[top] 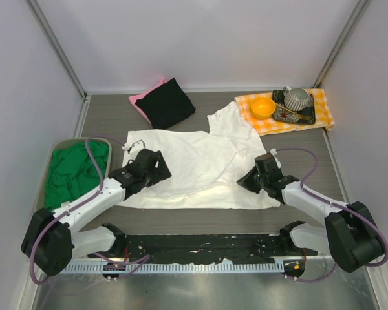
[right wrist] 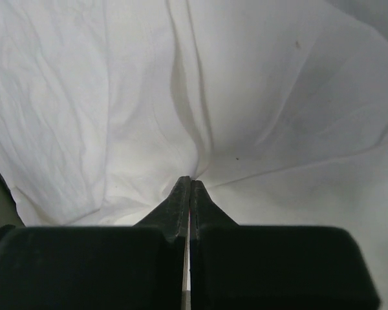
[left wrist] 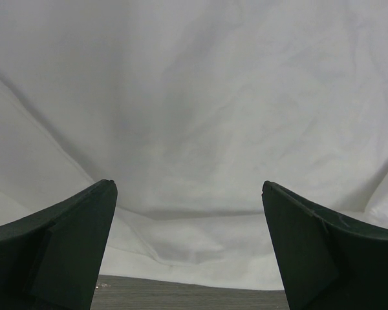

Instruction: Fold and stack the t-shirts

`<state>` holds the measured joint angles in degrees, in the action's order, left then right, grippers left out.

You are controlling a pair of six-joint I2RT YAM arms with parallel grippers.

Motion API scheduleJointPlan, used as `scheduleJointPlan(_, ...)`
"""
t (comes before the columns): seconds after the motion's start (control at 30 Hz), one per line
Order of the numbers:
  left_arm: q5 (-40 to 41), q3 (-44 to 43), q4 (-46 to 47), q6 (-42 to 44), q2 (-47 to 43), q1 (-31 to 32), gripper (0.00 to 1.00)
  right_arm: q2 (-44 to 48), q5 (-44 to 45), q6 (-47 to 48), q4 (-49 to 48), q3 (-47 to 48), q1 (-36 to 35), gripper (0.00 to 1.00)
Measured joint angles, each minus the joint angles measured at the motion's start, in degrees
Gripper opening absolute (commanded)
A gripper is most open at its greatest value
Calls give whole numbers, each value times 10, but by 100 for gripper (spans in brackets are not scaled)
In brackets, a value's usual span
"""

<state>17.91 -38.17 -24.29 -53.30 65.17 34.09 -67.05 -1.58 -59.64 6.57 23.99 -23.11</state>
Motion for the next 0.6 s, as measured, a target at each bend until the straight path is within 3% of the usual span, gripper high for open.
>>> scheduleJointPlan(0.3,-2,3,10,0,6,0,100,-27,-2,14,8,62,0,1)
scheduleJointPlan(0.6,-2,9,14,0,9,-2,100,-165,-37,28,-49,148,-3,1)
